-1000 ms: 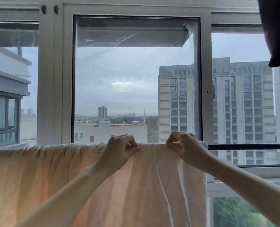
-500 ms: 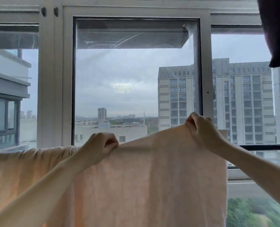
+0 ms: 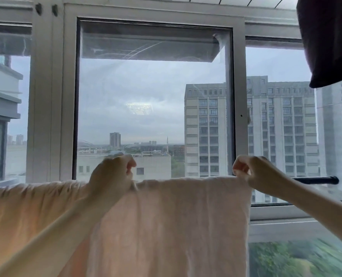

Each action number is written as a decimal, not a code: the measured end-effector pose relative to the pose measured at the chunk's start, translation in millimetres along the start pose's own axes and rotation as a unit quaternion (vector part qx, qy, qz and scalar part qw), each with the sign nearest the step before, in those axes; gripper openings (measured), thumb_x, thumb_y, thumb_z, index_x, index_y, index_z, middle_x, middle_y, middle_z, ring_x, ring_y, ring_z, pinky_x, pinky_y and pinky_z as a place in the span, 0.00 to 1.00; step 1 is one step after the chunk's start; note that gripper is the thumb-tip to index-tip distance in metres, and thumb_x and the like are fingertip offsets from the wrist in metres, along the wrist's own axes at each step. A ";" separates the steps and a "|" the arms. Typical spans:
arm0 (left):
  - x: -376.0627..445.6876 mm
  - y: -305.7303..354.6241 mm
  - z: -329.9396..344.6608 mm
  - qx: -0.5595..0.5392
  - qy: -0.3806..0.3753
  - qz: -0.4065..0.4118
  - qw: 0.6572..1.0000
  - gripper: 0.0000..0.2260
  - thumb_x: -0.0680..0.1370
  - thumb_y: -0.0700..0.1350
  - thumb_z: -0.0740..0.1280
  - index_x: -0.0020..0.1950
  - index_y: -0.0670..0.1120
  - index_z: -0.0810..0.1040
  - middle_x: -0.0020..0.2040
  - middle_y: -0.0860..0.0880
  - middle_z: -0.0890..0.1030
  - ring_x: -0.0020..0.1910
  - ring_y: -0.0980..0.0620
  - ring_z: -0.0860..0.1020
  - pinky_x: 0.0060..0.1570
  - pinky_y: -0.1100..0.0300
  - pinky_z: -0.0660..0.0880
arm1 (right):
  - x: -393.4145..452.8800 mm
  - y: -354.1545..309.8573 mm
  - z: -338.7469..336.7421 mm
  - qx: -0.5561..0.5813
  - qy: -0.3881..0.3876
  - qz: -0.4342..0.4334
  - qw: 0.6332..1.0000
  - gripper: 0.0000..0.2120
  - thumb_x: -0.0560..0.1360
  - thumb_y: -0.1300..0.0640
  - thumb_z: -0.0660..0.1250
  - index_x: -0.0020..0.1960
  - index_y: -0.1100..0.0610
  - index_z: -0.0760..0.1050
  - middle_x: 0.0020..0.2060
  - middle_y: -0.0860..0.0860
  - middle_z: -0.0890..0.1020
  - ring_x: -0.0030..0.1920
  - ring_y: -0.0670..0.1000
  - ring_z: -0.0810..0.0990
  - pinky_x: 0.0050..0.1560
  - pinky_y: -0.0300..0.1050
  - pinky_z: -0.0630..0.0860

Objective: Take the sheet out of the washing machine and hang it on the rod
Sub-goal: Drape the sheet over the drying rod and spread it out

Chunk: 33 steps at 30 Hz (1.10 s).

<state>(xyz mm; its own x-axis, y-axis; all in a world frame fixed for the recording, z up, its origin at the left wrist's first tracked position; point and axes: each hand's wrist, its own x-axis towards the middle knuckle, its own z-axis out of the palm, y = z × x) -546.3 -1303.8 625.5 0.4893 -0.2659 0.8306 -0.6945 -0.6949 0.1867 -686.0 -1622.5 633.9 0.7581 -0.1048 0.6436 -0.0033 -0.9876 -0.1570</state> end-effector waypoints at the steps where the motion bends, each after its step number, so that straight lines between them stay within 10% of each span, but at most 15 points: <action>1: -5.5 18.9 1.6 -0.018 0.016 0.024 0.999 0.08 0.74 0.38 0.68 0.49 0.49 0.80 0.45 0.54 0.81 0.45 0.55 0.77 0.49 0.59 0.75 | -4.2 0.9 1.5 0.000 0.002 -0.001 1.000 0.08 0.74 0.65 0.68 0.43 0.52 0.75 0.37 0.45 0.80 0.39 0.42 0.79 0.39 0.28 0.74; 8: -30.0 125.7 44.7 -0.069 -0.035 0.187 0.979 0.07 0.78 0.47 0.64 0.54 0.50 0.78 0.48 0.55 0.81 0.49 0.58 0.75 0.59 0.60 0.71 | -30.9 26.7 1.0 -0.102 -0.003 -0.029 0.994 0.14 0.72 0.60 0.70 0.52 0.47 0.71 0.49 0.41 0.76 0.49 0.43 0.75 0.50 0.40 0.75; 19: -43.9 178.8 94.0 0.054 -0.044 0.312 0.947 0.20 0.72 0.60 0.67 0.59 0.51 0.72 0.45 0.46 0.84 0.41 0.45 0.82 0.44 0.55 0.76 | -8.4 0.4 -0.4 0.080 0.060 -0.022 0.995 0.09 0.75 0.61 0.67 0.39 0.50 0.79 0.32 0.41 0.81 0.36 0.40 0.79 0.39 0.32 0.74; 26: -39.2 147.8 54.8 -0.014 -0.053 0.222 0.974 0.16 0.74 0.53 0.68 0.59 0.49 0.77 0.36 0.53 0.83 0.37 0.51 0.81 0.47 0.55 0.78 | 3.9 -13.1 -6.4 0.153 0.061 -0.007 0.986 0.03 0.77 0.59 0.65 0.44 0.56 0.75 0.32 0.48 0.83 0.23 0.47 0.80 0.28 0.37 0.77; 31: -20.5 120.9 17.0 -0.108 -0.088 0.098 0.985 0.06 0.73 0.42 0.70 0.38 0.52 0.77 0.40 0.55 0.81 0.38 0.61 0.75 0.39 0.70 0.76 | 26.1 -45.1 -3.4 0.241 0.064 -0.014 0.968 0.04 0.79 0.59 0.62 0.48 0.60 0.72 0.36 0.54 0.83 0.28 0.50 0.83 0.29 0.46 0.81; 33: -10.8 106.3 5.8 -0.178 -0.094 0.054 0.978 0.07 0.69 0.40 0.72 0.36 0.51 0.77 0.38 0.55 0.81 0.41 0.59 0.78 0.45 0.61 0.78 | 38.6 -55.9 -1.6 0.249 0.065 -0.013 0.966 0.05 0.79 0.59 0.62 0.49 0.61 0.73 0.37 0.56 0.83 0.30 0.50 0.84 0.34 0.50 0.82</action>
<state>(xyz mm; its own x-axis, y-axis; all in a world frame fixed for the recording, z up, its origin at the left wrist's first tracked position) -622.3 -1378.8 633.3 0.4681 -0.4659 0.7509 -0.8709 -0.3874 0.3025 -657.6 -1571.5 668.7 0.6652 -0.1267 0.7358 0.3534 -0.8147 -0.4597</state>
